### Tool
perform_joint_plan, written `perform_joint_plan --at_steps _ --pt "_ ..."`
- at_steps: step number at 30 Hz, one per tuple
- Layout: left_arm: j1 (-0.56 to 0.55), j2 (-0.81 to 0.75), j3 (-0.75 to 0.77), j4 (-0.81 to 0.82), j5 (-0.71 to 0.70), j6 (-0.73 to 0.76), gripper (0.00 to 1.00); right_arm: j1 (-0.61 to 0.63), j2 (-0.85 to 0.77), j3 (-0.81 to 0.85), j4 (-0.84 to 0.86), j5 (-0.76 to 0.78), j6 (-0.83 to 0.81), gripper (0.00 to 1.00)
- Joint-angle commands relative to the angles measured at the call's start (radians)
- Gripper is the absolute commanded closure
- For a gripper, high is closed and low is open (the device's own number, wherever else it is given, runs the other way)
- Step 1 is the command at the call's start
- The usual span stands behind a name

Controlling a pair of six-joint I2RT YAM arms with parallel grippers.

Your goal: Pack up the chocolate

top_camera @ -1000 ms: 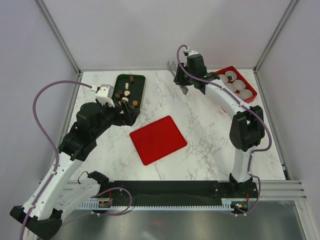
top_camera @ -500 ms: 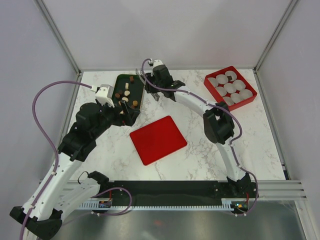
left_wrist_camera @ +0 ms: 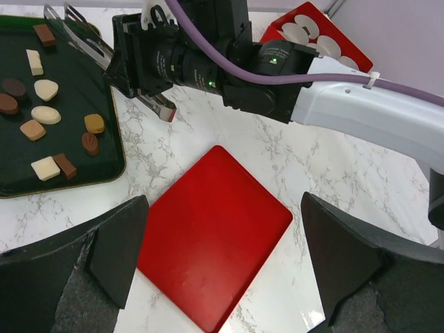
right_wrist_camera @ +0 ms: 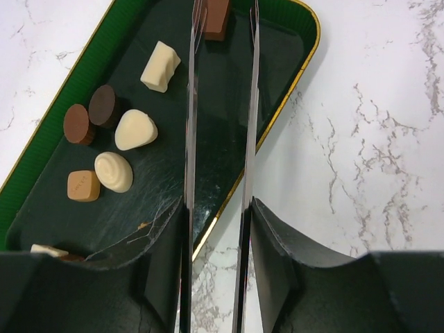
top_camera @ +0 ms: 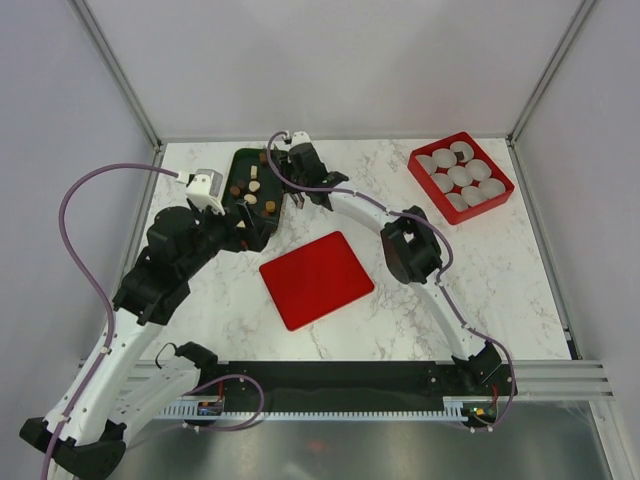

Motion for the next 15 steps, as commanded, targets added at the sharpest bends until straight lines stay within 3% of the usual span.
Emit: perform_joint_plan --at_steps 1,15 --pt "0.008 -0.012 0.004 0.048 0.025 -0.022 0.01 0.02 0.035 0.085 0.07 0.02 0.014 0.52" --pt "0.015 -0.018 0.004 0.051 0.026 -0.022 0.01 0.032 0.118 0.145 0.087 0.041 0.042 0.48"
